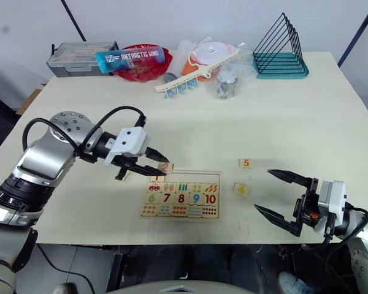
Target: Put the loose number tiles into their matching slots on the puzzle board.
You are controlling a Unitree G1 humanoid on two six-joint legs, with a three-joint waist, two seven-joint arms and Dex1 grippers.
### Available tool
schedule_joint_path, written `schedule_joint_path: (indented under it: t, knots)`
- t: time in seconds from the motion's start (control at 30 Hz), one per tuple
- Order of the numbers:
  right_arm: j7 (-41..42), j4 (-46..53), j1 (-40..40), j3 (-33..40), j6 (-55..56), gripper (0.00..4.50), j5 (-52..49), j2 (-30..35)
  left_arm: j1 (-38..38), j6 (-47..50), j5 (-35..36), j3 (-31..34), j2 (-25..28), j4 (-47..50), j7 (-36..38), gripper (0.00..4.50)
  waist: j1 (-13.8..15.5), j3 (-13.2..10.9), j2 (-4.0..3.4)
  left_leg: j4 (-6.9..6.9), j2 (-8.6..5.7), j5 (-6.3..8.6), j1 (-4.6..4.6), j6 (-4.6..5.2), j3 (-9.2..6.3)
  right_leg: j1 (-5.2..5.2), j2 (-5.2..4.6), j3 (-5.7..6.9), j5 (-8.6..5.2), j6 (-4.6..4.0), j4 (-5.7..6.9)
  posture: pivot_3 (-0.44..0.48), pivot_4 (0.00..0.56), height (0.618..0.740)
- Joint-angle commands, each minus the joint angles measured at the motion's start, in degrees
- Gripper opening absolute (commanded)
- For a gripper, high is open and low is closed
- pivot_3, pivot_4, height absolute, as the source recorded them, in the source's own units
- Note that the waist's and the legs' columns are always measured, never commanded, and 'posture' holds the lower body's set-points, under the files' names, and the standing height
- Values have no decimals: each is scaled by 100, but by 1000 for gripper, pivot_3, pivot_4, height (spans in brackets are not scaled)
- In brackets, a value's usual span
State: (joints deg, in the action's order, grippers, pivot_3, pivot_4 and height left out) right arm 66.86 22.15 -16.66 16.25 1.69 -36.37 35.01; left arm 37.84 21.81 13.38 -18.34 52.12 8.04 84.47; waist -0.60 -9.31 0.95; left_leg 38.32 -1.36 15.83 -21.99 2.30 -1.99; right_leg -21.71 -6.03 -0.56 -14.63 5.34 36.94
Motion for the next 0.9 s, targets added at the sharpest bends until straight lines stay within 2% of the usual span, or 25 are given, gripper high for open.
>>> schedule_joint_path:
  t: [0.03,0.23,0.43,0.7,0.9]
  knots:
    - [-47,229,-32,10,136,4500,-7,-35,51,185,-225,-55,121,329,-49,966,0,0,0,0,0,0,0,0,0,0,0,0,0,0,0,0,150,740]
    - [-95,241,-56,-64,171,4500,42,-85,194,488,-721,-373,122,535,-148,966,1,-1,0,0,-1,0,0,0,0,0,0,0,0,0,-1,0,150,740]
    - [-110,176,18,-72,211,4500,68,-67,540,1311,-1246,-763,125,667,-308,966,2,-3,4,0,-5,0,-1,0,0,0,2,-1,0,1,-1,0,150,740]
    - [-202,205,60,-177,271,4500,182,-161,668,1667,-1429,-1067,51,742,-239,966,2,-4,4,0,-3,0,-1,0,-1,0,4,-2,0,0,-1,0,150,740]
    - [-317,223,70,-236,323,4500,258,-246,781,1786,-1578,-1303,-250,511,-338,966,14,-4,5,2,-3,0,-2,0,-1,0,4,-2,0,0,-1,0,150,740]
